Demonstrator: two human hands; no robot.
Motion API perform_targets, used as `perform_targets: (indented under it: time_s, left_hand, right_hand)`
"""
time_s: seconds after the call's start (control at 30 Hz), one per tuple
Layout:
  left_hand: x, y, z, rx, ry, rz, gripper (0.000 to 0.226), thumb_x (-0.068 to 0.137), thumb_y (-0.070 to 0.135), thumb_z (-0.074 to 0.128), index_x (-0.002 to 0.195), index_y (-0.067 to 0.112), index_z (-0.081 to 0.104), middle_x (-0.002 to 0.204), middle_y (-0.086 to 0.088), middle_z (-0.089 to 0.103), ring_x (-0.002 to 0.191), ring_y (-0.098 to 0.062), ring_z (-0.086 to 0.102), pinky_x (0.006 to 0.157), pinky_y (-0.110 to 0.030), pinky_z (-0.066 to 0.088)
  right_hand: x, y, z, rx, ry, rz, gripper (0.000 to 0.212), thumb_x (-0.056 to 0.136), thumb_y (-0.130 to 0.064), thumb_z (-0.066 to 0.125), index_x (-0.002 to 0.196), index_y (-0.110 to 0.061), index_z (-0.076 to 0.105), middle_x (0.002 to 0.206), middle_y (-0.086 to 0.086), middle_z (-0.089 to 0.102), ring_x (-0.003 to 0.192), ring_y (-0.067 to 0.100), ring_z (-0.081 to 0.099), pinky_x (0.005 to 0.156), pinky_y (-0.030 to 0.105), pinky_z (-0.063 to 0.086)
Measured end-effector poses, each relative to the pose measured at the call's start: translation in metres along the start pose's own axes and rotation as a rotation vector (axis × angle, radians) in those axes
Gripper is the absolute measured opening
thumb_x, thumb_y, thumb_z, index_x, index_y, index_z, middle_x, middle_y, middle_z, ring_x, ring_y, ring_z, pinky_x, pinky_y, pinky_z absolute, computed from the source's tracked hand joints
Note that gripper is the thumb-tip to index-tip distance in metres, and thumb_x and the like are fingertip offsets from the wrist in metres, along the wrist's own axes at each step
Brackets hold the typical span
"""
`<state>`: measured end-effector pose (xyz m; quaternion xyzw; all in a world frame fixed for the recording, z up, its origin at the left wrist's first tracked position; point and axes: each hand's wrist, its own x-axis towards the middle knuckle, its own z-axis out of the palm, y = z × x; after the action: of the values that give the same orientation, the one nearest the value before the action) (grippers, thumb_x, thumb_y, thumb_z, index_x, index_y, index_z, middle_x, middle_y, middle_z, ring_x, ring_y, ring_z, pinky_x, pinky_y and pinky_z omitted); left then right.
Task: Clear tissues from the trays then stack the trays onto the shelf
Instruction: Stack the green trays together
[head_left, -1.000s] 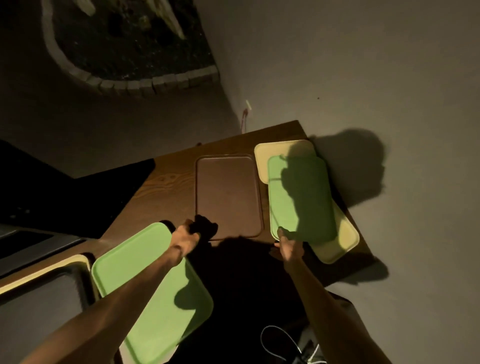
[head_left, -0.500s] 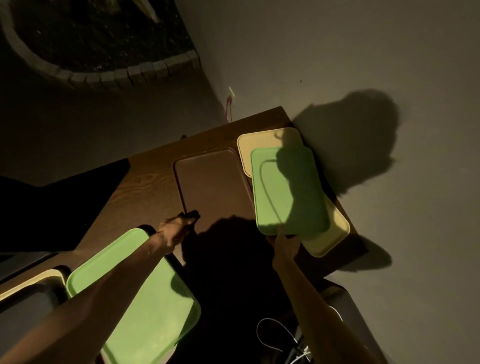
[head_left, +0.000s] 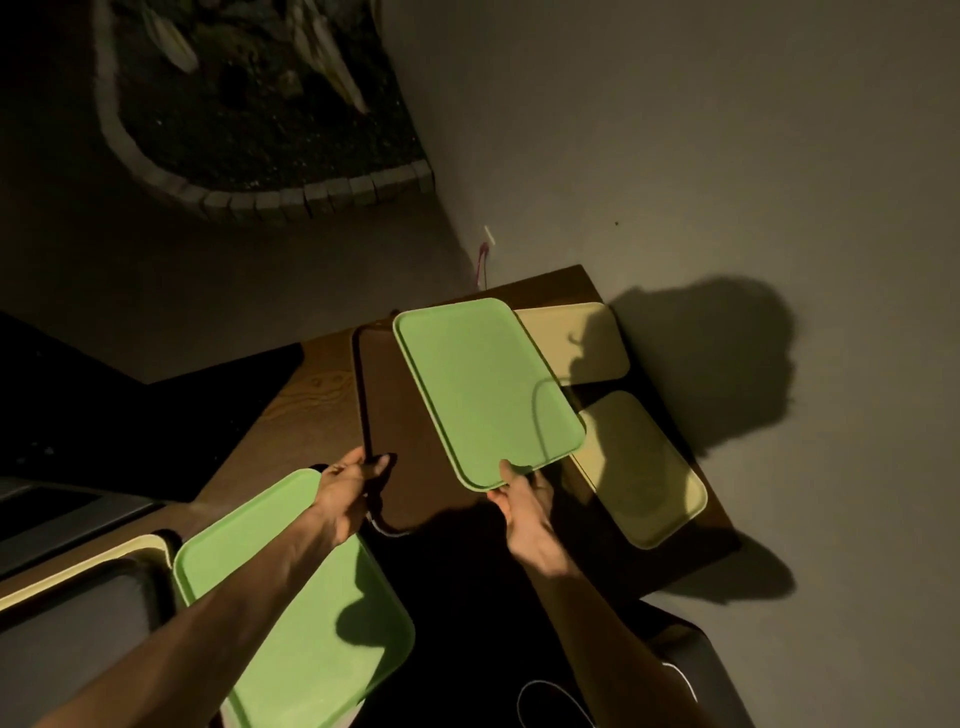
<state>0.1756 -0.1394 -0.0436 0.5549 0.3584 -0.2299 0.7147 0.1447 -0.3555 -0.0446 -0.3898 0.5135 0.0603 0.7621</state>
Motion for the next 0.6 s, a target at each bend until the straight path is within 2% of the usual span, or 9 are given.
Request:
perform_targets:
  time_s: [0.07, 0.17, 0.23, 0.33, 0.37, 0.43, 0.5, 0.57, 0.6]
  left_hand:
    - [-0.011, 0.007, -0.001, -0.087, -0.025, 0.033, 0.022, 0.091, -0.003, 0.06, 0.104, 0.012, 0.068, 0.094, -0.004, 0.07, 0.073, -0.005, 0.069, 0.051, -0.012, 0.052]
    - [-0.026, 0.016, -0.003, -0.247, -0.109, 0.042, 0.023, 0.093, 0.001, 0.059, 0.113, 0.009, 0.066, 0.1, -0.005, 0.075, 0.083, -0.008, 0.074, 0.066, -0.02, 0.06]
    - [-0.033, 0.022, -0.007, -0.328, -0.154, 0.043, 0.024, 0.093, 0.007, 0.061, 0.116, 0.012, 0.064, 0.108, -0.007, 0.075, 0.09, -0.012, 0.074, 0.077, -0.03, 0.062]
    - [-0.044, 0.027, -0.012, -0.41, -0.191, 0.058, 0.026, 0.087, 0.013, 0.067, 0.113, 0.012, 0.062, 0.117, -0.01, 0.071, 0.098, -0.017, 0.073, 0.084, -0.036, 0.06]
    - [-0.047, 0.028, -0.014, -0.429, -0.196, 0.061, 0.03, 0.083, 0.013, 0.071, 0.111, 0.012, 0.061, 0.117, -0.011, 0.071, 0.099, -0.018, 0.072, 0.083, -0.037, 0.061]
    - [-0.054, 0.026, -0.022, -0.47, -0.185, 0.056, 0.04, 0.077, 0.012, 0.074, 0.114, 0.008, 0.058, 0.113, -0.012, 0.073, 0.096, -0.017, 0.073, 0.074, -0.033, 0.063]
    - [-0.056, 0.023, -0.034, -0.486, -0.137, 0.059, 0.07, 0.076, 0.008, 0.078, 0.138, 0.004, 0.044, 0.123, -0.015, 0.069, 0.11, -0.021, 0.068, 0.079, -0.03, 0.061]
    - [-0.056, 0.017, -0.048, -0.445, -0.07, 0.083, 0.104, 0.062, 0.005, 0.089, 0.148, -0.001, 0.031, 0.136, -0.019, 0.06, 0.117, -0.027, 0.063, 0.085, -0.031, 0.055]
    - [-0.058, 0.015, -0.053, -0.426, -0.028, 0.093, 0.103, 0.06, 0.0, 0.088, 0.147, -0.006, 0.033, 0.139, -0.021, 0.056, 0.109, -0.028, 0.066, 0.084, -0.031, 0.053]
  right_hand:
    - [-0.012, 0.004, 0.011, -0.014, -0.051, -0.016, 0.058, 0.091, 0.002, 0.066, 0.142, -0.002, 0.038, 0.108, 0.02, 0.065, 0.076, 0.024, 0.062, 0.071, 0.036, 0.054]
    - [-0.028, 0.011, 0.026, -0.033, -0.12, -0.037, 0.062, 0.09, 0.001, 0.066, 0.145, -0.002, 0.036, 0.12, 0.022, 0.062, 0.077, 0.021, 0.064, 0.051, 0.027, 0.056]
    - [-0.04, 0.015, 0.032, -0.073, -0.155, -0.04, 0.062, 0.091, -0.001, 0.066, 0.145, -0.002, 0.035, 0.127, 0.025, 0.06, 0.079, 0.022, 0.065, 0.049, 0.025, 0.057]
    - [-0.055, 0.018, 0.037, -0.153, -0.251, -0.02, 0.063, 0.091, -0.001, 0.067, 0.144, -0.001, 0.031, 0.127, 0.03, 0.059, 0.079, 0.025, 0.068, 0.054, 0.027, 0.06]
    - [-0.061, 0.02, 0.038, -0.217, -0.29, -0.005, 0.065, 0.091, -0.003, 0.068, 0.144, -0.003, 0.03, 0.12, 0.029, 0.063, 0.077, 0.025, 0.069, 0.056, 0.027, 0.06]
    - [-0.074, 0.024, 0.041, -0.422, -0.353, -0.013, 0.063, 0.09, -0.01, 0.071, 0.14, 0.0, 0.034, 0.089, 0.02, 0.073, 0.061, 0.019, 0.068, 0.052, 0.026, 0.057]
    - [-0.084, 0.027, 0.042, -0.614, -0.404, -0.062, 0.05, 0.089, -0.016, 0.072, 0.127, 0.004, 0.046, 0.059, 0.009, 0.069, 0.043, 0.013, 0.058, 0.041, 0.023, 0.048]
    - [-0.091, 0.025, 0.045, -0.798, -0.428, -0.126, 0.03, 0.089, -0.022, 0.072, 0.104, 0.0, 0.058, 0.053, 0.006, 0.064, 0.037, 0.011, 0.051, 0.037, 0.022, 0.04]
    - [-0.095, 0.023, 0.047, -0.904, -0.432, -0.151, 0.026, 0.089, -0.027, 0.072, 0.091, -0.004, 0.06, 0.052, 0.006, 0.063, 0.036, 0.011, 0.049, 0.036, 0.021, 0.039]
